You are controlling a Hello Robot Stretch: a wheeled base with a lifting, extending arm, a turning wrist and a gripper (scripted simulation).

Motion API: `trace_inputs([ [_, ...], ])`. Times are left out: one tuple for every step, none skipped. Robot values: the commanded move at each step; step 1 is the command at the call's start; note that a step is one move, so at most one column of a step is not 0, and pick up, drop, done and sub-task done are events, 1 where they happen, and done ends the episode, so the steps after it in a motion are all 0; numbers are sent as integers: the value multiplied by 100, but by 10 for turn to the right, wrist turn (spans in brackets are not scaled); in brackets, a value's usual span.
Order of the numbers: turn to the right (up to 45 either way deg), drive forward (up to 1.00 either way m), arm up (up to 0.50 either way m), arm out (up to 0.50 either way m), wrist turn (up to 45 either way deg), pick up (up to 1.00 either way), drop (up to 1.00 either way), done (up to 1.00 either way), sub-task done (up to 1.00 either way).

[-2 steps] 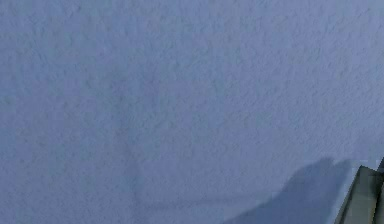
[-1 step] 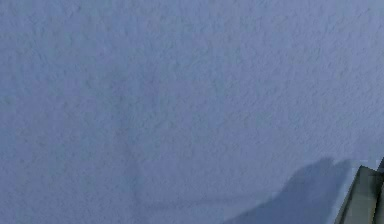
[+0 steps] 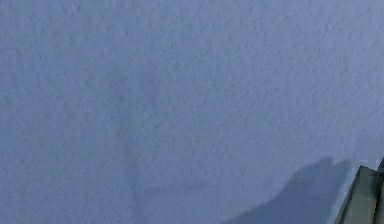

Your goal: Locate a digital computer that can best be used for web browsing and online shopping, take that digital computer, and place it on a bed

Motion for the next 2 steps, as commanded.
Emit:
trace_inputs([
  [0,0,50,0,0,0,0,0,0],
  [0,0,4,0,0,0,0,0,0],
])
